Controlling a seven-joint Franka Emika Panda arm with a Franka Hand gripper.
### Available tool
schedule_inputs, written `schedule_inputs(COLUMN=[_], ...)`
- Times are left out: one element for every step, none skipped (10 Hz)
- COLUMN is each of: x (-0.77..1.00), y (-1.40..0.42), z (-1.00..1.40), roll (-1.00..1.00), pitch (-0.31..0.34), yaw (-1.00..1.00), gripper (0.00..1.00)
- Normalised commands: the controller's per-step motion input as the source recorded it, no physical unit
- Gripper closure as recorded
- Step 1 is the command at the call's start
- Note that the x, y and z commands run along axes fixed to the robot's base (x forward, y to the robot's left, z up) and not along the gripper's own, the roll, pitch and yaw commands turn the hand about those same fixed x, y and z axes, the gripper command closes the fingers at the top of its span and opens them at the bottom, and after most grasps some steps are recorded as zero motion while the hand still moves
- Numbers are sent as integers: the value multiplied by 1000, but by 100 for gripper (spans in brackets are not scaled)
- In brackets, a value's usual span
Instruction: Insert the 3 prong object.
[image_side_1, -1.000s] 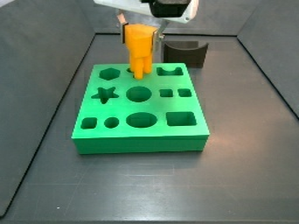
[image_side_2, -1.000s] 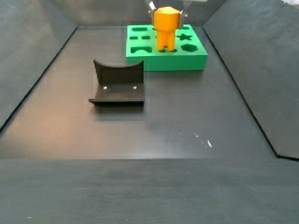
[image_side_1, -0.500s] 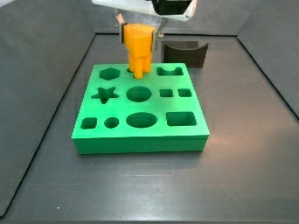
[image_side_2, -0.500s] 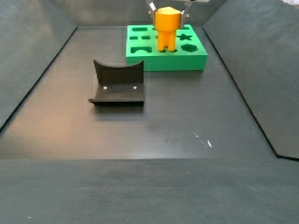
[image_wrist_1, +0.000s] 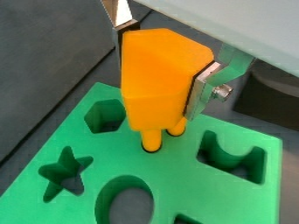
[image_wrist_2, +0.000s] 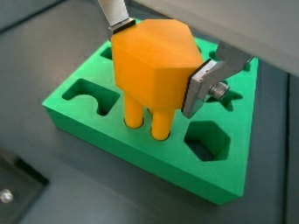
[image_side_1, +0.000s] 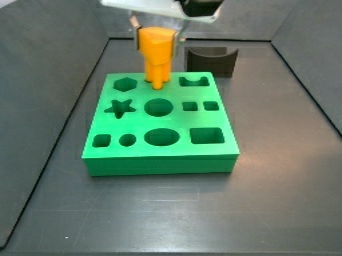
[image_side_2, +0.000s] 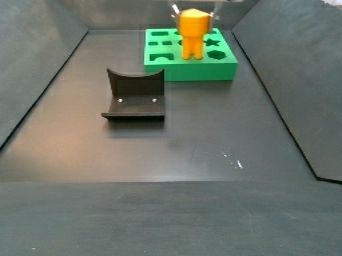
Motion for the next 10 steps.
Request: schedule_inputs(x=[-266, 0, 140, 160, 86, 37, 0, 0, 0, 0], y=[17, -3, 0, 0, 0, 0, 0, 0, 6, 0], z=[-123, -314, -477, -557, -497, -457, -414, -263, 0, 0], roll=[0, -86, -80, -34, 0, 0, 0, 0, -17, 0], pitch=[-26, -80, -107, -156, -133, -121, -104, -57, 0, 0], yaw=[114, 71, 0, 0, 0, 0, 0, 0, 0, 0], gripper=[100, 100, 100, 100, 100, 100, 100, 100, 100, 100])
